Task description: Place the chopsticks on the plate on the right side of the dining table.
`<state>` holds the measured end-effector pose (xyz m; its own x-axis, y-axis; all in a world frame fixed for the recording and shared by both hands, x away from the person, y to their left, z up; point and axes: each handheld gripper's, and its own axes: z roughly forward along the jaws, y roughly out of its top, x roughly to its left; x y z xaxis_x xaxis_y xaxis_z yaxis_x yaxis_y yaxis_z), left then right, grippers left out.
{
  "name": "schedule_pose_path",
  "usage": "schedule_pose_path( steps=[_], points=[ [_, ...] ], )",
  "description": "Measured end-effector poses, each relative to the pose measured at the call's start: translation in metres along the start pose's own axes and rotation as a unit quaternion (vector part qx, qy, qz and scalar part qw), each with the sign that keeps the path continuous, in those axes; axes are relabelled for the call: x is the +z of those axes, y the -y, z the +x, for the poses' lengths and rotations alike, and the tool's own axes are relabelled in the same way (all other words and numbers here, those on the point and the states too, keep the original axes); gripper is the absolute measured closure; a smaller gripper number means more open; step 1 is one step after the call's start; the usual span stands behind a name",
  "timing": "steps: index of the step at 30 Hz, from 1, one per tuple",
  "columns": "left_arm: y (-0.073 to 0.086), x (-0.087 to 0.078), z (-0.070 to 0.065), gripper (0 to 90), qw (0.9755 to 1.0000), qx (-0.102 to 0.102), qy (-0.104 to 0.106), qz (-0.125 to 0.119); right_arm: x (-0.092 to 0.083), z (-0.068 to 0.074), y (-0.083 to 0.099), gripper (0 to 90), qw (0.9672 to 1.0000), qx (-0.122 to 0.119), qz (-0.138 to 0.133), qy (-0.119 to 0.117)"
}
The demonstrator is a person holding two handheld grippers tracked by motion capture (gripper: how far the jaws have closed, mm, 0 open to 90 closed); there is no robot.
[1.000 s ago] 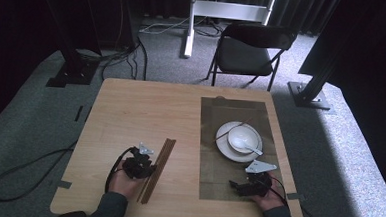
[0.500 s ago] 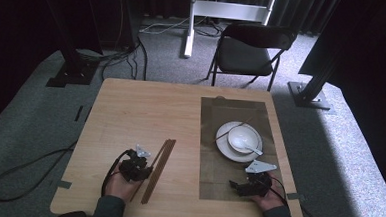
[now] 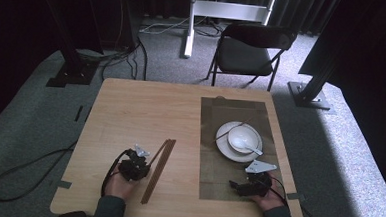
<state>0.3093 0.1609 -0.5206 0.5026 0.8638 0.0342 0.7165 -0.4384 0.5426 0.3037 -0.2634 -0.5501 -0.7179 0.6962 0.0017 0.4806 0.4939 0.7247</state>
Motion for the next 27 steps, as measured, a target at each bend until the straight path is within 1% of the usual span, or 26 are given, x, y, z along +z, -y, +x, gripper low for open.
schedule_pose_path(
  steps=[2,7,16,18,22,27],
  points=[
    [-0.001,0.001,0.0,79.8,1.0,-0.001,0.002,0.001,0.0,0.0,0.0,11.3,1.0,0.0,0.0,0.0],
    [-0.004,0.004,0.003,84.1,0.9999,-0.012,0.004,-0.004,0.0,0.0,0.0,11.3,1.0,0.0,0.0,0.0],
    [-0.012,0.01,0.009,84.7,0.9997,-0.02,-0.001,-0.011,0.0,0.0,0.0,11.3,1.0,-0.001,0.0,0.0],
    [-0.013,0.011,0.01,84.8,0.9997,-0.02,0.0,-0.013,0.0,0.0,0.0,11.3,1.0,0.0,0.0,0.0],
    [-0.015,0.013,0.013,84.9,0.9994,-0.03,0.008,-0.018,0.0,0.0,0.0,11.4,1.0,0.0,0.0,0.0],
    [-0.018,0.016,0.018,84.9,0.9991,-0.033,0.013,-0.023,0.0,0.0,0.0,11.3,1.0,-0.001,0.0,0.0]
  ],
)
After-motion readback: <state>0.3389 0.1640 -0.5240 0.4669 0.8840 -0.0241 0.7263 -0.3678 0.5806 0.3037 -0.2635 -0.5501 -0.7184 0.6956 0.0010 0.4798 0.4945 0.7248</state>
